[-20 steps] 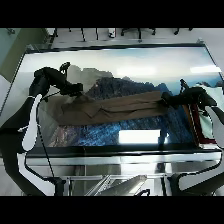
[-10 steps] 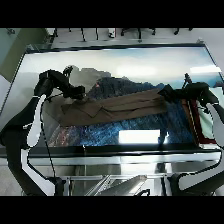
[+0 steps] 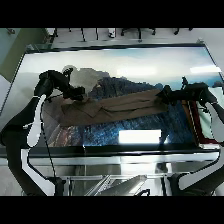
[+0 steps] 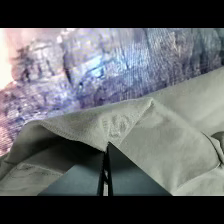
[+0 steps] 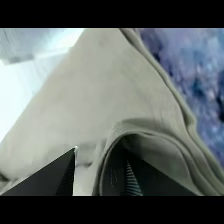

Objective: Fold the shirts.

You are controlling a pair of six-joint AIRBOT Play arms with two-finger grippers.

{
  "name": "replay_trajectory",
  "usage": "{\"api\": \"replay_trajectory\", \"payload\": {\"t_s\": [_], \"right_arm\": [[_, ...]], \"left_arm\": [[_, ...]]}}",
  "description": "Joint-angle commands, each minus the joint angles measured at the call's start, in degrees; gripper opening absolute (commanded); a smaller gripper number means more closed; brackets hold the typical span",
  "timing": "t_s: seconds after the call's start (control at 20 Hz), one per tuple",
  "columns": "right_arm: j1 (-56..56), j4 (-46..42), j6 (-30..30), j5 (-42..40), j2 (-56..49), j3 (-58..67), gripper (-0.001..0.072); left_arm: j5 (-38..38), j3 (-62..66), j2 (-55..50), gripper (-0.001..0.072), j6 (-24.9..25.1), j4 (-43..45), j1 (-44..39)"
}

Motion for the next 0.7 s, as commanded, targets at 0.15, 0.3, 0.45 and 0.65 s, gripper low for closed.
{"api": "replay_trajectory", "payload": {"t_s": [0.15, 0.3, 0.45, 0.65], "right_arm": [[-1.97, -0.2, 1.05, -5.73, -0.33, 0.46, 0.0057], [-1.62, 1.64, 1.14, -2.62, -0.39, 2.32, 0.0028], [-1.53, 5.38, 3.76, 3.52, -1.81, 7.45, 0.0041], [-0.35, 5.14, 7.23, 6.08, -6.75, 11.13, 0.0524]], "left_arm": [[0.7, 0.07, -0.02, 0.0011, 0.11, 0.0, -0.02], [0.66, 0.07, -0.02, 0.0011, 0.11, 0.02, -0.02], [0.5, 0.07, -0.02, 0.0011, 0.11, 0.02, -0.02], [0.63, 0.07, -0.02, 0.0011, 0.11, 0.0, -0.02]]}}
